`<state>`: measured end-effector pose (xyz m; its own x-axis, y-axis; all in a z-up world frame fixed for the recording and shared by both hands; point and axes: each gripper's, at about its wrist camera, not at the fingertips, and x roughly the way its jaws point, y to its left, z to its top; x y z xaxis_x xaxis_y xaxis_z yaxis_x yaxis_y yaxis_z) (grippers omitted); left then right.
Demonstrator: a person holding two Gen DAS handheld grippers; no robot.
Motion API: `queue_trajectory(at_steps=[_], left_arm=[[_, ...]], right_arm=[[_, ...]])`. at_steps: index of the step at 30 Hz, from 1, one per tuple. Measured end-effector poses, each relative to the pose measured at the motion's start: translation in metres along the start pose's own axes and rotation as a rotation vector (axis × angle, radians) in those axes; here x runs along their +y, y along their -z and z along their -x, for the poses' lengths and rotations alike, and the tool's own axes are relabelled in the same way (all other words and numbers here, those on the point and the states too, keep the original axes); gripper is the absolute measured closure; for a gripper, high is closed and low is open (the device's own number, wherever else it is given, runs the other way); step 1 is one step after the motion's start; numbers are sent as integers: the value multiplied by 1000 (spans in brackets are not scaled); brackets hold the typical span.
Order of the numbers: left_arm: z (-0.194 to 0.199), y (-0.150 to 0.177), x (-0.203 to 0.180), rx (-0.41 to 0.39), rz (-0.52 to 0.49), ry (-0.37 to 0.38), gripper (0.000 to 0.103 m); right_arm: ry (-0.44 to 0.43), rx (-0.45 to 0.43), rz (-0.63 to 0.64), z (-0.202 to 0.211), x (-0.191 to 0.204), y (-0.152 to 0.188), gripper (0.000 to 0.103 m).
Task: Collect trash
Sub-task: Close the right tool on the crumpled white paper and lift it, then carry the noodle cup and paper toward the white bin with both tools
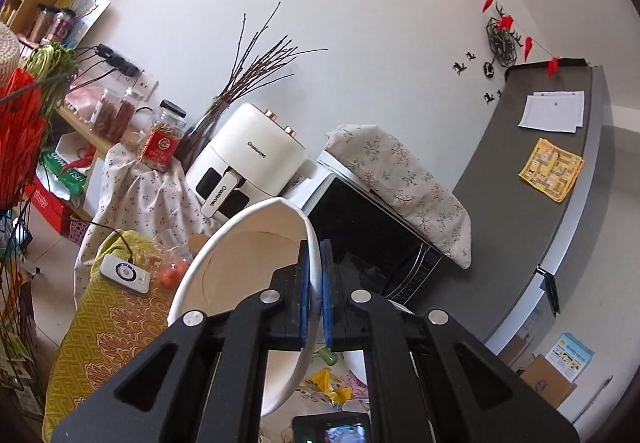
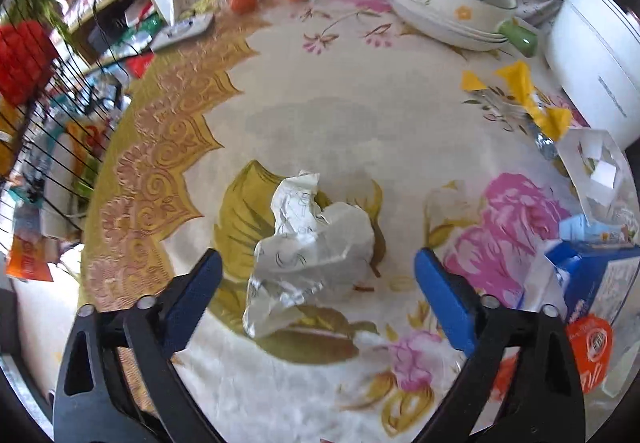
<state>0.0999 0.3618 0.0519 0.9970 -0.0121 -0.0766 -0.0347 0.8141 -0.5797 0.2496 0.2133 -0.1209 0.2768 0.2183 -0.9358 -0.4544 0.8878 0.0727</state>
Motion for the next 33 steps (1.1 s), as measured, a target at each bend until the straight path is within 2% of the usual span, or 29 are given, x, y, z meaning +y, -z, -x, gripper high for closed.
queue_trajectory(at_steps=[3,5,11,16,21,29,33], left_arm=[[-2,2,3,10,8,-7,98],[-5,3,5,18,12,-12,98],[-13,10,5,42,0,-52,98],[-24,17,6,80,-2,-88,98],[-34,25,2,116,-7,-115,98],[-42,39,-27,135,-82,-143,98],[-49,48,-48,155,-124,-127,98]], right_arm=[[-16,37,-18,-13,-2,-1,31],[-30,58,-29,-18,-3,0,43],[-36,36,-35,-18,-9,3,56],[-27,-48,-48,0,-18,2,57],[-9,-184,-68,40,-33,-3,57],[56,-346,-124,98,-74,-13,57],[77,-401,-170,115,-96,-7,57]])
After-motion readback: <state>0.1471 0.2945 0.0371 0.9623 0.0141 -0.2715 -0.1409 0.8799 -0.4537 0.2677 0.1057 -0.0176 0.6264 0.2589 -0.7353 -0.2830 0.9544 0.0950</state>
